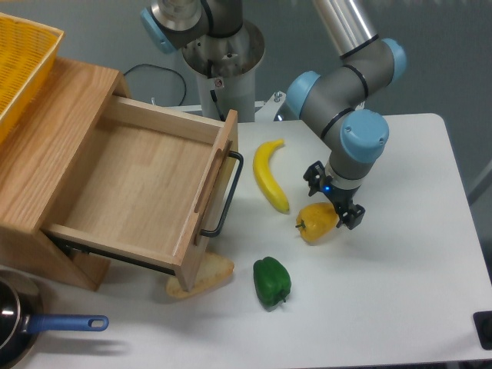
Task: Pick up the yellow pepper
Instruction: 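Close the gripper around the yellow bell pepper, then lift the yellow bell pepper up off the table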
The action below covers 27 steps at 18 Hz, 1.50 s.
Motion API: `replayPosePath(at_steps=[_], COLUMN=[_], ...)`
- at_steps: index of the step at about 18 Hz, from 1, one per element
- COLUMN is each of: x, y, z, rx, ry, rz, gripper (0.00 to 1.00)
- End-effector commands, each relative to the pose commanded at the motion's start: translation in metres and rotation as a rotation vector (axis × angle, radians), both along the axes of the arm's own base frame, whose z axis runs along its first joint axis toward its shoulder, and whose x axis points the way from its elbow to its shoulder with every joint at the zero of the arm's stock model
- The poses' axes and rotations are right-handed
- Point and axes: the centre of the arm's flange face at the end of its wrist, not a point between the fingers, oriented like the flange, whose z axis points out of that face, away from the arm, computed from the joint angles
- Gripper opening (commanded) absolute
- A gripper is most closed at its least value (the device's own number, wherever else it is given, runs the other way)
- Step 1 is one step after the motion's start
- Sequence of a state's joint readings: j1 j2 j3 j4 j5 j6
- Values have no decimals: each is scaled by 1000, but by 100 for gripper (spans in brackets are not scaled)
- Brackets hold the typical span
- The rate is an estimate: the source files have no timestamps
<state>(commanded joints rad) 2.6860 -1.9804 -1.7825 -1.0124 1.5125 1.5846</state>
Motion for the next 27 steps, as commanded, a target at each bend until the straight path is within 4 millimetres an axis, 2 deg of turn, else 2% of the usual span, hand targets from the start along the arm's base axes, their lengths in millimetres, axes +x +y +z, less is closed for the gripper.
replayPosePath(at_steps=[12,17,21,23,27], x=[6,5,3,1,-1], y=[2,3,4,5,6], z=[-12,-13,-11,-9,-2], rx=[4,9,10,11,15], ry=[14,26,32,36,46], rz=[8,21,35,58,93], gripper=[99,78,46,38,29])
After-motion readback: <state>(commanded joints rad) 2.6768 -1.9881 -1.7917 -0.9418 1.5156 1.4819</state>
